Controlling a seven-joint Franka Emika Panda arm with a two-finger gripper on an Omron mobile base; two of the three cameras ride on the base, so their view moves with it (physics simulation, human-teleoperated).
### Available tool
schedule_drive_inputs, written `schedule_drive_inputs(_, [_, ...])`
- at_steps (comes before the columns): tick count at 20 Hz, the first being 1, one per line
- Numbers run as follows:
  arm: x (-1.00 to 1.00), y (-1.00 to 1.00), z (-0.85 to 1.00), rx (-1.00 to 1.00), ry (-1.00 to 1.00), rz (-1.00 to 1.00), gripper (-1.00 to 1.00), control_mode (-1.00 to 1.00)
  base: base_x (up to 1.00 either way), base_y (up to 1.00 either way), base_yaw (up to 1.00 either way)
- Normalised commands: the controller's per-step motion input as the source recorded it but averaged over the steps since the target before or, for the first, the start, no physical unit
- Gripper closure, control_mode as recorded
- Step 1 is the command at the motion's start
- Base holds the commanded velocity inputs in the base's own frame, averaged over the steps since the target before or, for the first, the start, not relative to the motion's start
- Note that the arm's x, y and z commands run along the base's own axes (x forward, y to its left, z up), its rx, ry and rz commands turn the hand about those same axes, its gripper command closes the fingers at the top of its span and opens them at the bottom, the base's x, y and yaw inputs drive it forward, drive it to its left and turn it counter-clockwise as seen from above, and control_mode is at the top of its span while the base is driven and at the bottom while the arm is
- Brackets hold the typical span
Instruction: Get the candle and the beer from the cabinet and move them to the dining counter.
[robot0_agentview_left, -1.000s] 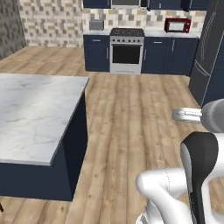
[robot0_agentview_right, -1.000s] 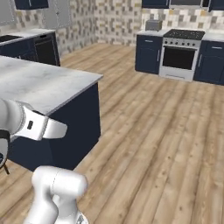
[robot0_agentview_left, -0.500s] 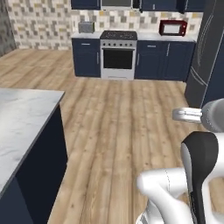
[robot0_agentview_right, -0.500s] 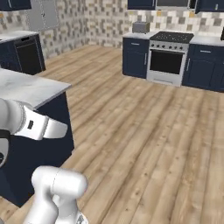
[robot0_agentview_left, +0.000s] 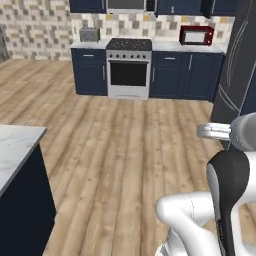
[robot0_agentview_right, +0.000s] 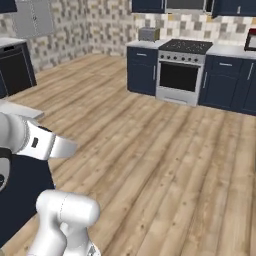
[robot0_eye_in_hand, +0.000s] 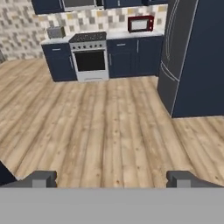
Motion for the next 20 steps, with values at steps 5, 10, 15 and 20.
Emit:
schedule_drive_inputs(5, [0.0, 0.0, 0.0, 0.0, 0.0, 0.0, -1.0, 1.0, 1.0, -0.49, 0.0])
schedule_drive_inputs(10, [0.0, 0.0, 0.0, 0.0, 0.0, 0.0, -1.0, 1.0, 1.0, -0.3, -0.03])
schedule_drive_inputs(15, [0.0, 0.0, 0.0, 0.0, 0.0, 0.0, -1.0, 1.0, 1.0, -0.39, -0.04])
schedule_drive_inputs(20, [0.0, 0.0, 0.0, 0.0, 0.0, 0.0, -1.0, 1.0, 1.0, -0.43, -0.06])
